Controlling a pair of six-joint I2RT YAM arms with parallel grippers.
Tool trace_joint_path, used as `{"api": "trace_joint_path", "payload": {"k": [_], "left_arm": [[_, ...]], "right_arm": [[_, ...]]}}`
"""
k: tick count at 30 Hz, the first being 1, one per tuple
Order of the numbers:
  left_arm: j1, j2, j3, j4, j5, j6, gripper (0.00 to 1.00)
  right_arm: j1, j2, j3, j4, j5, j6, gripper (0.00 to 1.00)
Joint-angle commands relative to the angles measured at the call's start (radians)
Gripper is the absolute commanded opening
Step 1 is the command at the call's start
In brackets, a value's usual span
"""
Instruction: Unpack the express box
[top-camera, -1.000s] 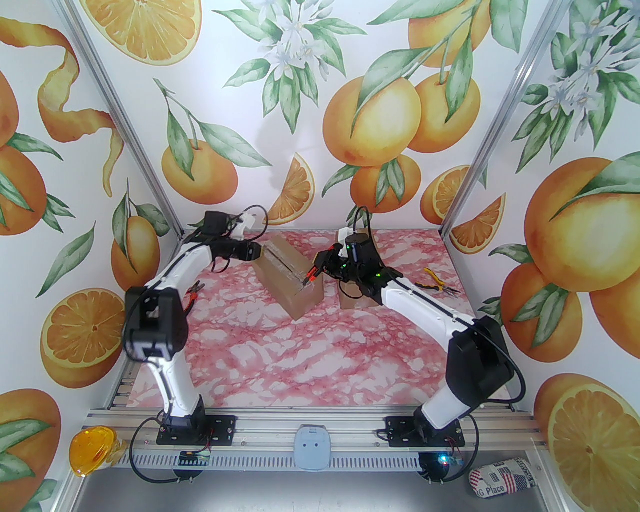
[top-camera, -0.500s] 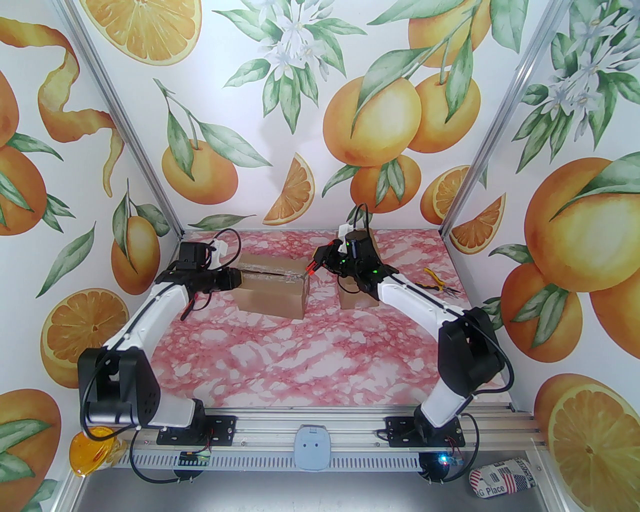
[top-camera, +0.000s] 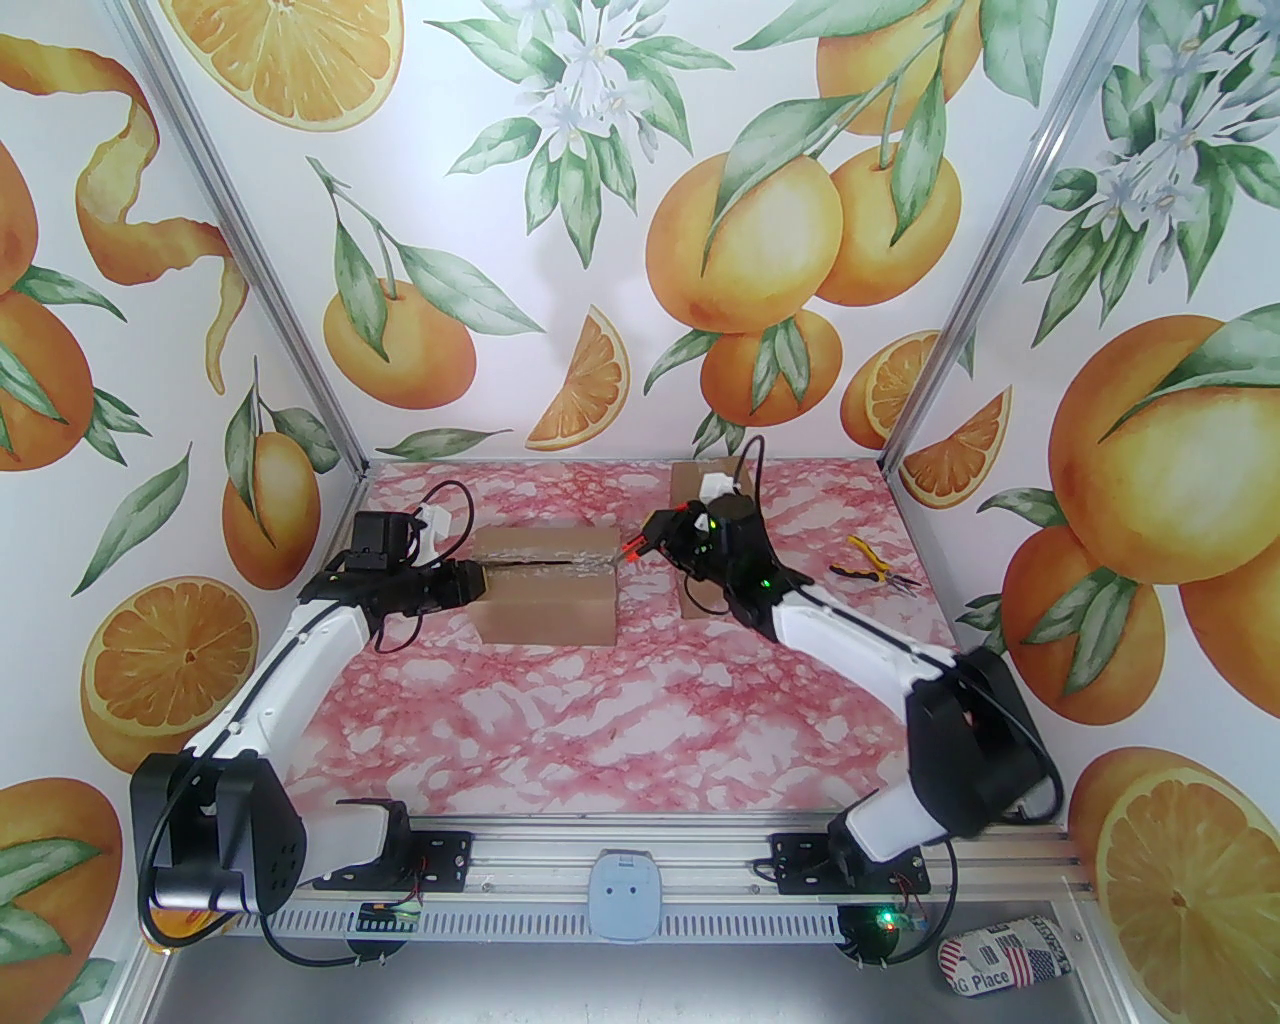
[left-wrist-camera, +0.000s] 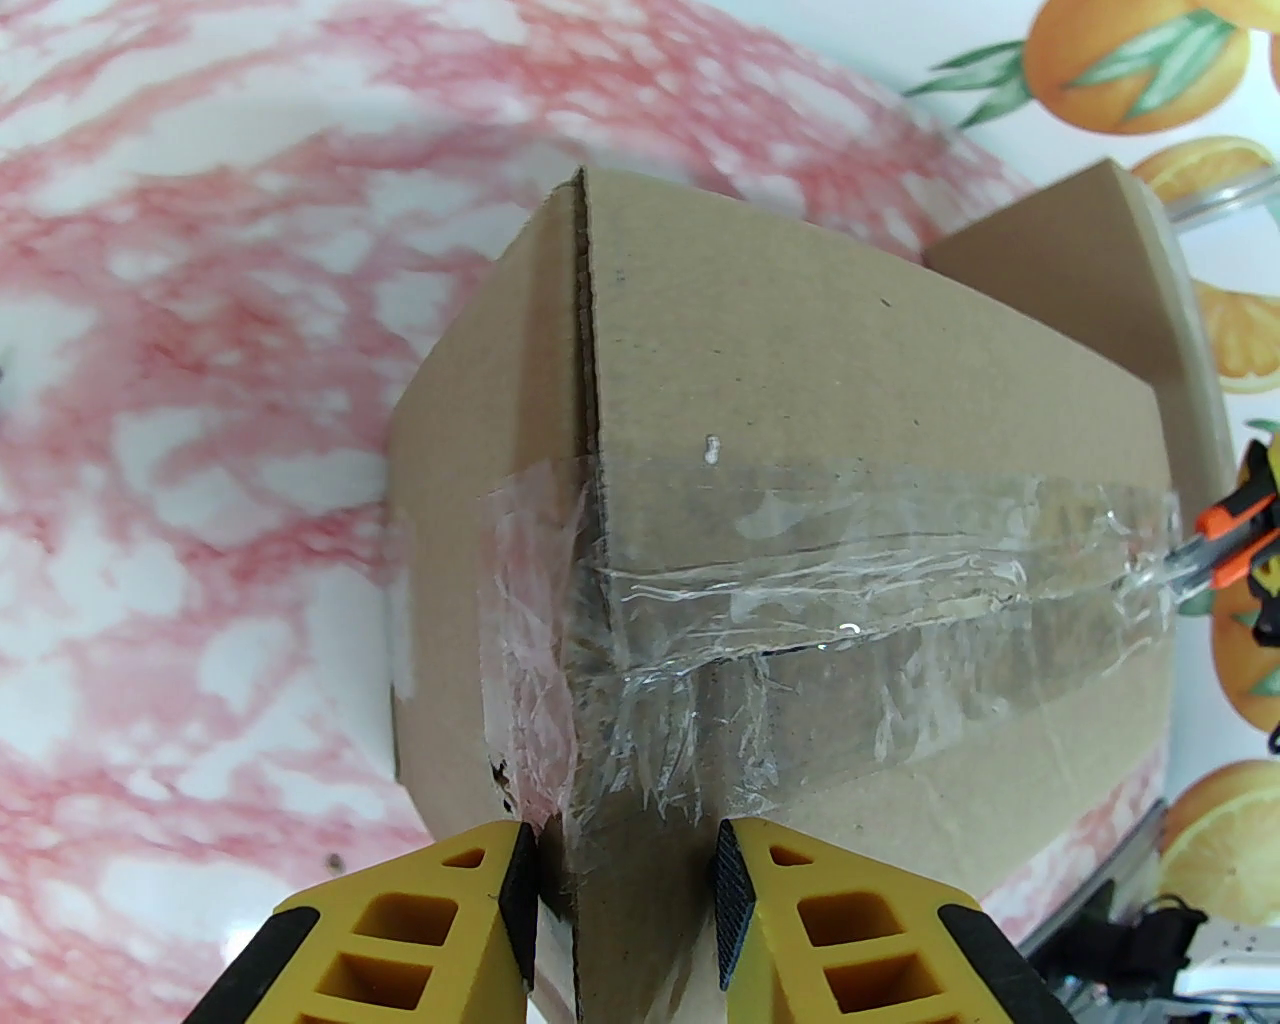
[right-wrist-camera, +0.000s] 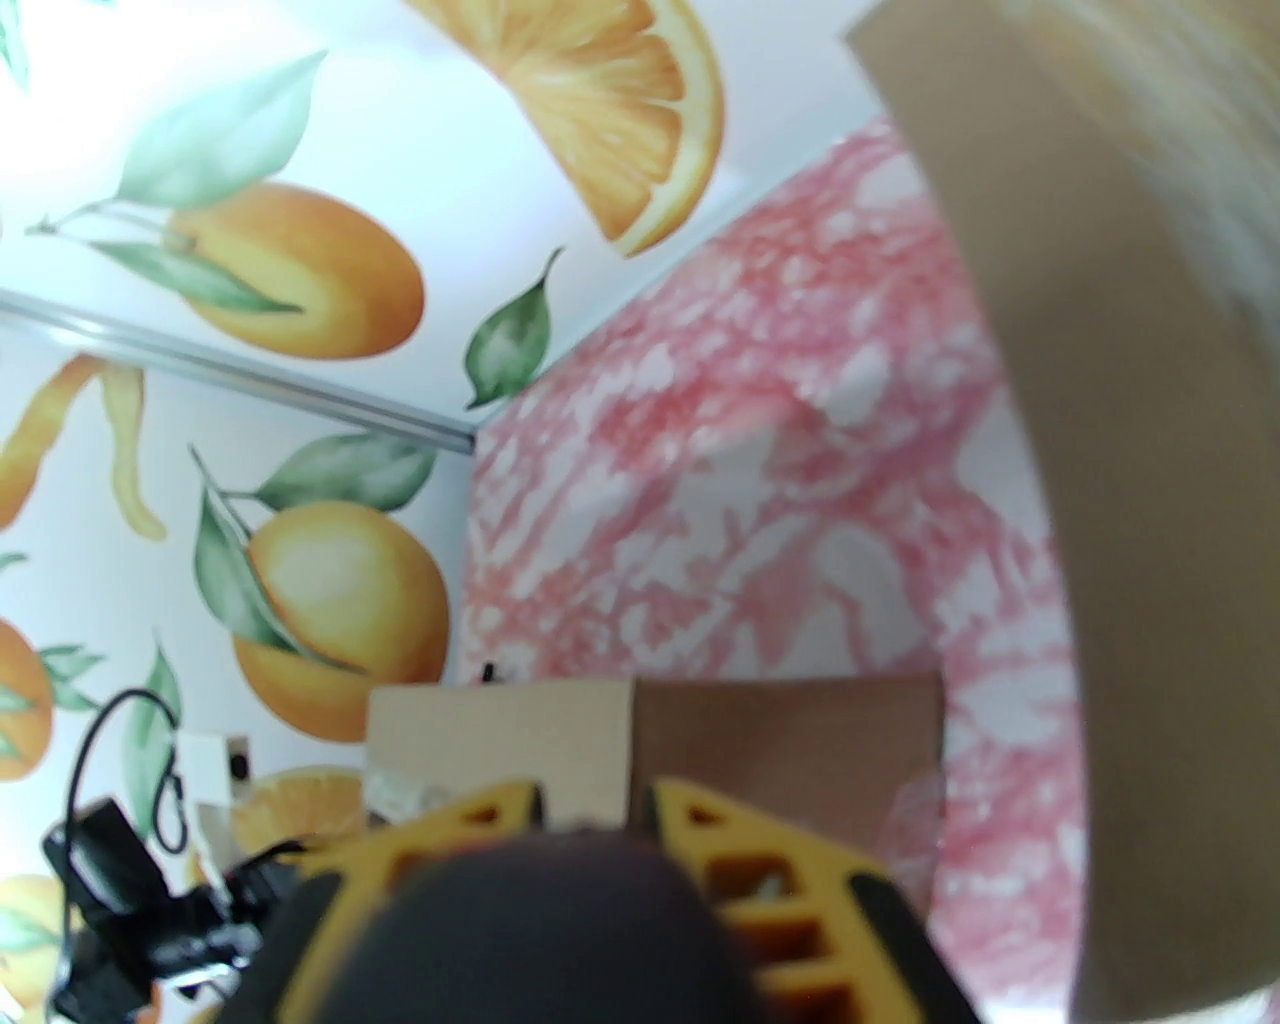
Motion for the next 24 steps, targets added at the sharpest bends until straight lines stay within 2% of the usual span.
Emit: {"api": "trace_joint_path", "payload": {"k": [1,9,16,24], "left_arm": [[-0.019,0.017,-0.075,-0.139,0.018,-0.044,0.34],[-0.017,-0.019,-0.107,-0.142,-0.015,-0.070,0.33],[-0.016,-0.013,-0.137,-0.127,-0.023,-0.106,0.32],[0.010,0.018,-0.163,-0.117,-0.029,-0.123,0.30]], "right_arm": [[0.047,-0.015,-0.097,0.024,0.126,0.080,0.00],[0.127,-0.071,-0.187,0.127,0.329,0.138,0.00],[0.179,-0.126,-0.240,0.184,0.452,0.177,0.00],[0.202,-0.255,-0.344,0.148,0.574,0.249,0.00]]}}
